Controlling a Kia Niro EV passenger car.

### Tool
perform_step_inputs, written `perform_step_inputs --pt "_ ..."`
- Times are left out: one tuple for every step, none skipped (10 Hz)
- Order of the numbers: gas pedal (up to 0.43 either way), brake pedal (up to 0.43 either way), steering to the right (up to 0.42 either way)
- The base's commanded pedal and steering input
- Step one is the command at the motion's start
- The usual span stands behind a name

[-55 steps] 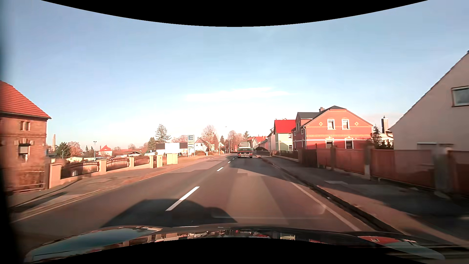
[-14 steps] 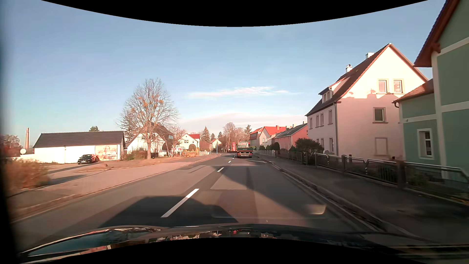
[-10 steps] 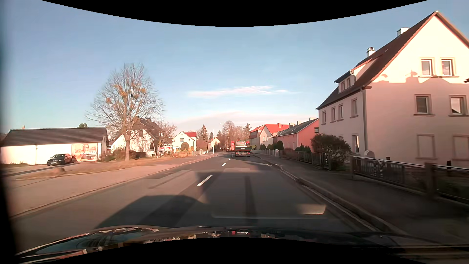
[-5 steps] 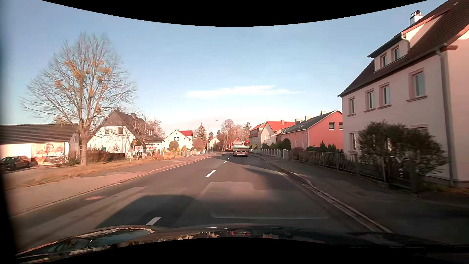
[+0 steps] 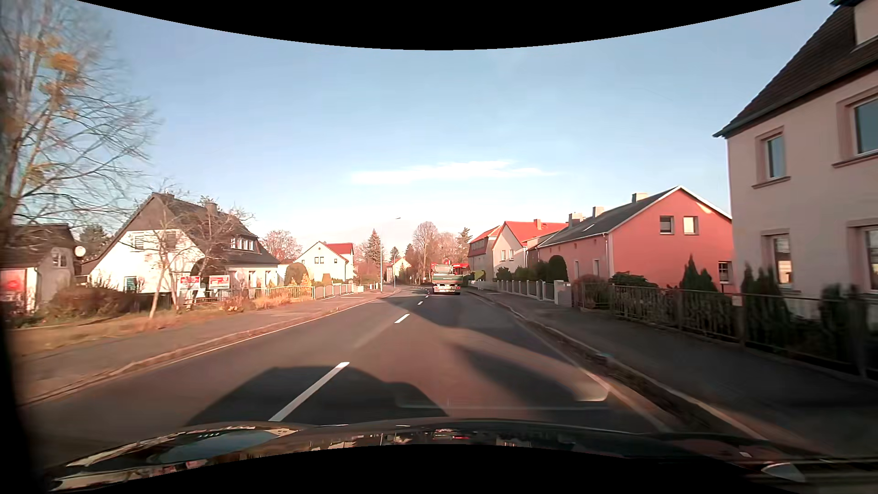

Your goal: Follow the waypoints while adhering to traffic rules and regulations

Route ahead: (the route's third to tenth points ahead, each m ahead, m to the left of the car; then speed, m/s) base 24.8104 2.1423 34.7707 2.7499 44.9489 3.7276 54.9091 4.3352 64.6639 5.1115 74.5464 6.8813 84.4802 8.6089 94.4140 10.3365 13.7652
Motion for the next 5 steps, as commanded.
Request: perform_step_inputs --pt "0.118 0.0 -0.006" --pt "0.118 0.0 -0.008" --pt "0.118 0.0 -0.008" --pt "0.118 0.0 -0.008" --pt "0.118 0.0 -0.01"
